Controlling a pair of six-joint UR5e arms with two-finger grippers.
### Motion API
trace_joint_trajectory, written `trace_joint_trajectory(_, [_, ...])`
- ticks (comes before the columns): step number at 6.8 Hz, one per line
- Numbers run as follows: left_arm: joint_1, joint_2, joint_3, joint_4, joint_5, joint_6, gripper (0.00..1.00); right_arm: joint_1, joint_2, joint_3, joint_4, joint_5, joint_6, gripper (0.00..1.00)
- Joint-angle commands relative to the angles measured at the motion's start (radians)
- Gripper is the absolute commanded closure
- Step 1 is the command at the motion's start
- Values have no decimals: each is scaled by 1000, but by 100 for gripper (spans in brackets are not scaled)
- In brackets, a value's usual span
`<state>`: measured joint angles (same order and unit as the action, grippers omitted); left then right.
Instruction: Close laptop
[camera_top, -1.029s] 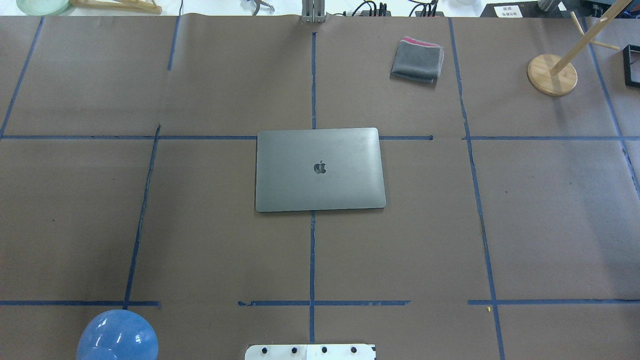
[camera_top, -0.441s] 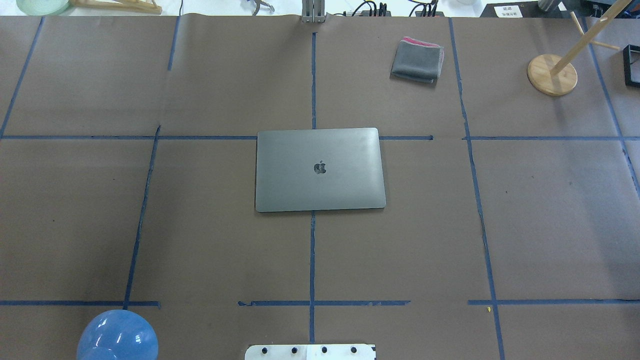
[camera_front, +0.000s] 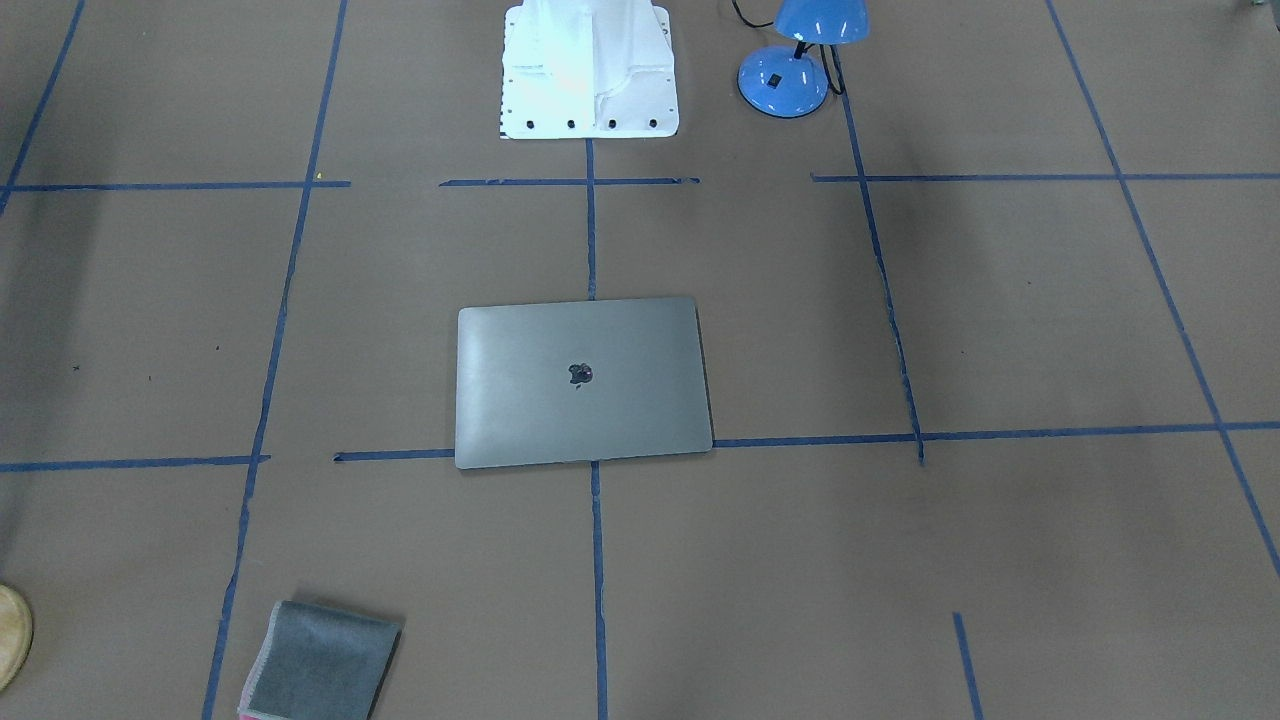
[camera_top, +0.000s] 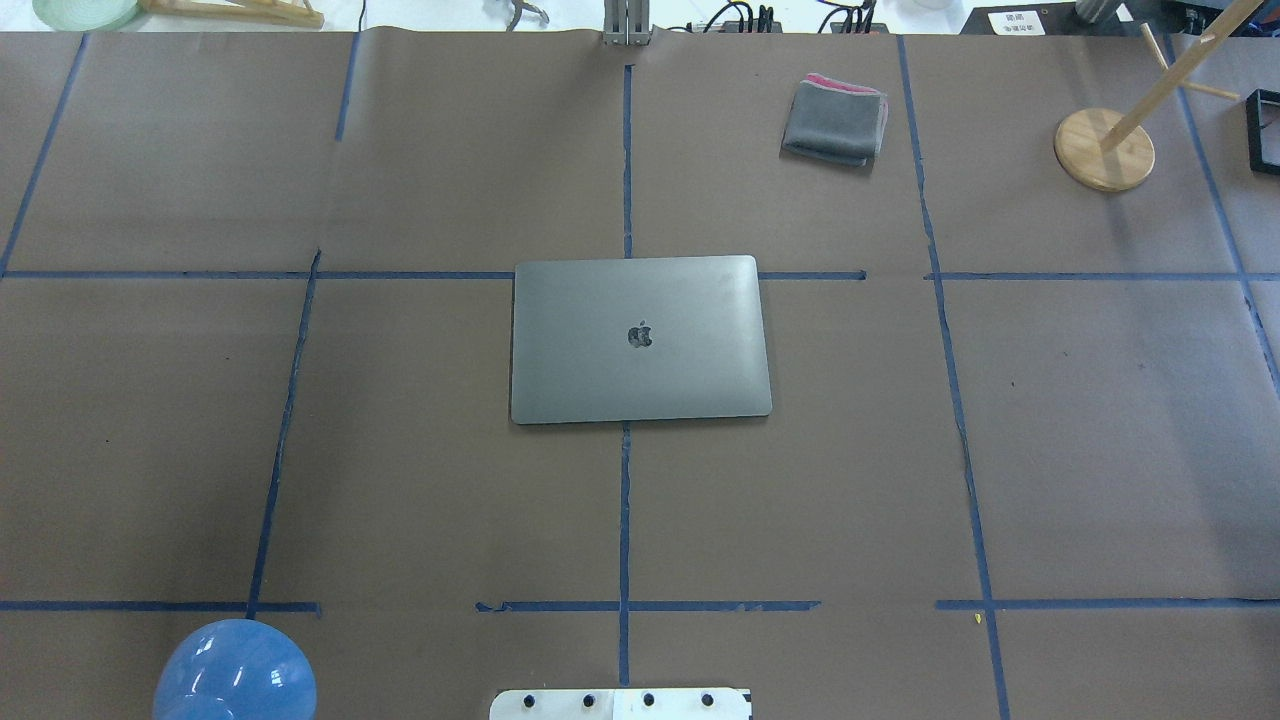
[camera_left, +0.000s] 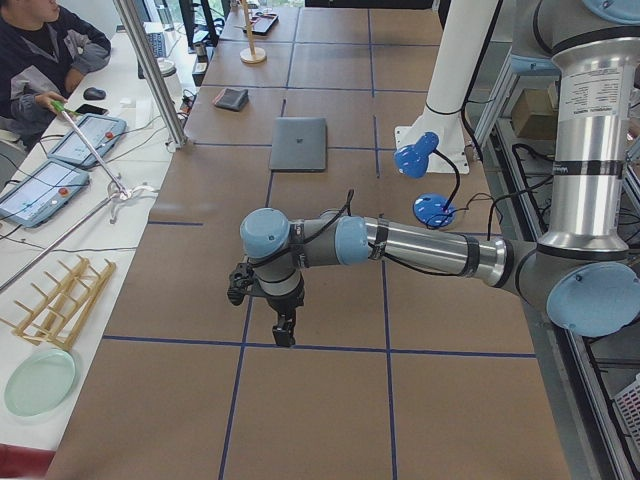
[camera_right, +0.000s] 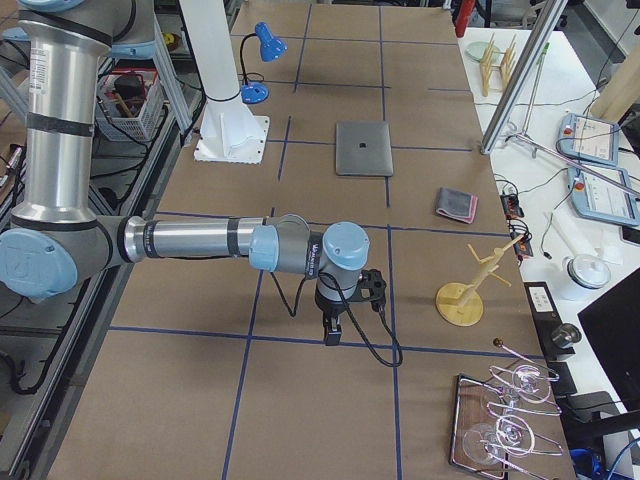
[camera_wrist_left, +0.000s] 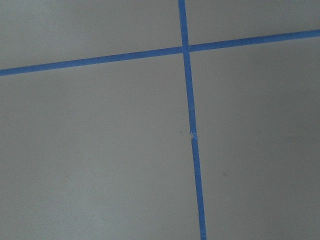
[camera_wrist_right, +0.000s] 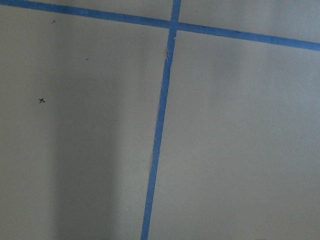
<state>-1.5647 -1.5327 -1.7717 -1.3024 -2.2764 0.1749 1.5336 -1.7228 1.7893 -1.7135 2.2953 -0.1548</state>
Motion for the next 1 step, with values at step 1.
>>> trace_joint_trajectory(1, [0,0,0,0,0,0,0,0,0,1,0,1,1,0])
